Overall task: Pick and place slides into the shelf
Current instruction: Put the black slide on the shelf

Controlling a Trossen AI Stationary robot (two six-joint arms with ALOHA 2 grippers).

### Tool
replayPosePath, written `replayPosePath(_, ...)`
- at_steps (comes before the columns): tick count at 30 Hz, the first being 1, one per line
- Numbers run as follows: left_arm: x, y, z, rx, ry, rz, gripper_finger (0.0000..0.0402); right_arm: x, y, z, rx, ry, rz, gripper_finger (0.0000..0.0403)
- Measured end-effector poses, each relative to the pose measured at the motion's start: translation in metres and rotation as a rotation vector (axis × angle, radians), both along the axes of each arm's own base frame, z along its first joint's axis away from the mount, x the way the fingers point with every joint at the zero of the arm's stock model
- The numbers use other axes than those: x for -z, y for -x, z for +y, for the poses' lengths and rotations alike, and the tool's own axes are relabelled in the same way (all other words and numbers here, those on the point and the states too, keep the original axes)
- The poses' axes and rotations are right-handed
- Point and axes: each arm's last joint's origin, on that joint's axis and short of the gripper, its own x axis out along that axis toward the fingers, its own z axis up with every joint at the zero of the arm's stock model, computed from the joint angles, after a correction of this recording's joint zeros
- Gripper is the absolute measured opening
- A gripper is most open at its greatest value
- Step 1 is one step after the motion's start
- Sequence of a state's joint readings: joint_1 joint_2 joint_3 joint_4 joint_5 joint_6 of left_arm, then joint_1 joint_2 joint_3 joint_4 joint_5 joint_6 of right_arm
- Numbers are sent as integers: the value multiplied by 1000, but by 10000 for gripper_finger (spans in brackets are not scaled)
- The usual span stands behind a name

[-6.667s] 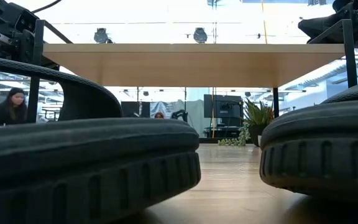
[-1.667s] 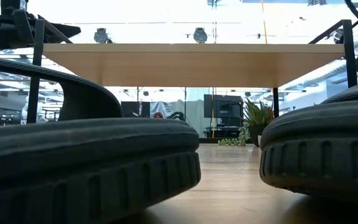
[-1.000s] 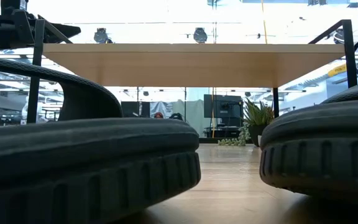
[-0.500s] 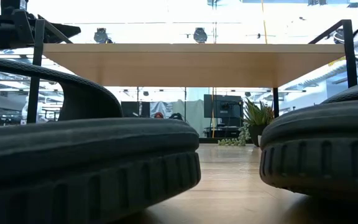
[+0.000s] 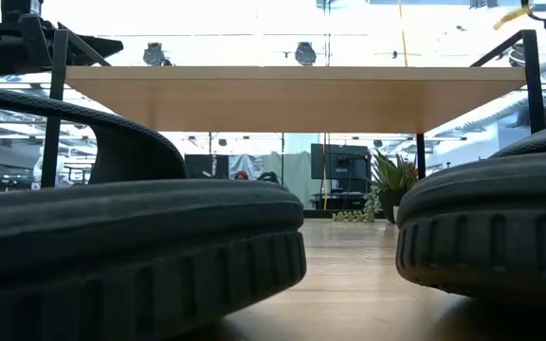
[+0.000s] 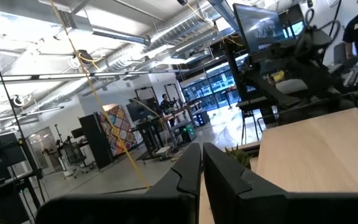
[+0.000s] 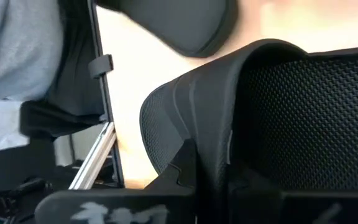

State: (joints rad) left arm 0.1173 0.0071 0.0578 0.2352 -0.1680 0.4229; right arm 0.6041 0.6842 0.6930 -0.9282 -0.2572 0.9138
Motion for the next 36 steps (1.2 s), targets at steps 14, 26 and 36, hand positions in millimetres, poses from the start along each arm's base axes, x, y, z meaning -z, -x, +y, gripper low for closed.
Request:
replayPosePath(14,0,0,0,3,7,-2,26,-103,12,-17,52,94,-266,1)
replayPosePath(26,0,0,0,3,6,-4,26,-154,-49,-11,-148,241,-439,4)
replayPosePath(36,0,0,0,3,6,-4,26,-176,-112,-51,-174,132,-330,1)
